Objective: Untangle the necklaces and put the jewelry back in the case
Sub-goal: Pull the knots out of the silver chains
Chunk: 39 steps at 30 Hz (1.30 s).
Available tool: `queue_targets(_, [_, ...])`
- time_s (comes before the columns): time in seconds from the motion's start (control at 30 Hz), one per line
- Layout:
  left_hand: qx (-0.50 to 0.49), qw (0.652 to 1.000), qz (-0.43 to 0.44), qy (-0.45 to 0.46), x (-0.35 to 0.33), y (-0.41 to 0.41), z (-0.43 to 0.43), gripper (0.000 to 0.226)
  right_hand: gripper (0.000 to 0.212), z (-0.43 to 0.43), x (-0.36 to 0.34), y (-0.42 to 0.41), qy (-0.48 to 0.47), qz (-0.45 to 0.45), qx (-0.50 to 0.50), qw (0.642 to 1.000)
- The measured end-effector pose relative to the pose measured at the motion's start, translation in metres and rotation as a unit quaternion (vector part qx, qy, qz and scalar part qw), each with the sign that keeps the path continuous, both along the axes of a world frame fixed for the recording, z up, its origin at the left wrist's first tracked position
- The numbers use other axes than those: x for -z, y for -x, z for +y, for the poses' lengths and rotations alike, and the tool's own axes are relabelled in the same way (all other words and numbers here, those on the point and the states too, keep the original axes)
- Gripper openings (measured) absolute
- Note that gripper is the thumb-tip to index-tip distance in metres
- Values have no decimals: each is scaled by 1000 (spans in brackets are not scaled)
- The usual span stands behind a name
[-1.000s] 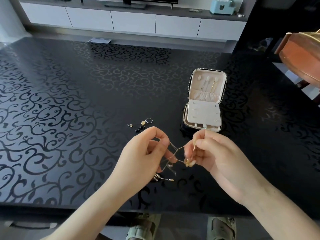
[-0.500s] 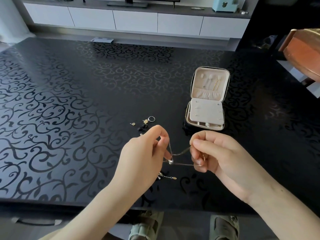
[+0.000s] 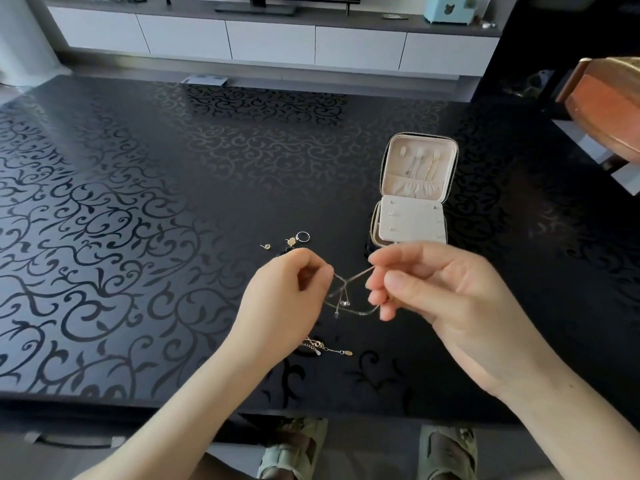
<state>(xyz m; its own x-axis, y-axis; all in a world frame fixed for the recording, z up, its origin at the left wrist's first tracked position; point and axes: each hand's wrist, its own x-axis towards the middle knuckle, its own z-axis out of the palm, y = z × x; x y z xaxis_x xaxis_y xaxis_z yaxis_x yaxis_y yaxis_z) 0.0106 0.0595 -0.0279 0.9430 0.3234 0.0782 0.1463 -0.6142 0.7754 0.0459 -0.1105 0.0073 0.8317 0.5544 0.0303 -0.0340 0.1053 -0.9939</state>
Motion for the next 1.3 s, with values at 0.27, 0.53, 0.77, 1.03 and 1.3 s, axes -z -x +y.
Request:
queue_targets(0.27, [-2, 996, 25, 87, 6, -12, 1, 16, 16, 0, -25, -8, -16, -31, 27, 999])
queue_targets(0.53, [-38, 980, 39, 193, 3, -12, 4, 20, 22, -13, -47, -12, -39, -23, 28, 999])
queue_targets(0.77, [-33, 989, 5, 146, -2, -6, 3, 23, 26, -19, -63, -18, -37, -29, 42, 998])
queue_targets(1.03, [-79, 992, -54, 87, -3, -6, 13, 23, 20, -23, -71, -21, 88, -99, 151, 980])
queue_targets(1.3, [-64, 987, -97, -109, -6, 3, 36, 16, 19, -33, -64, -19, 398, -383, 193, 811])
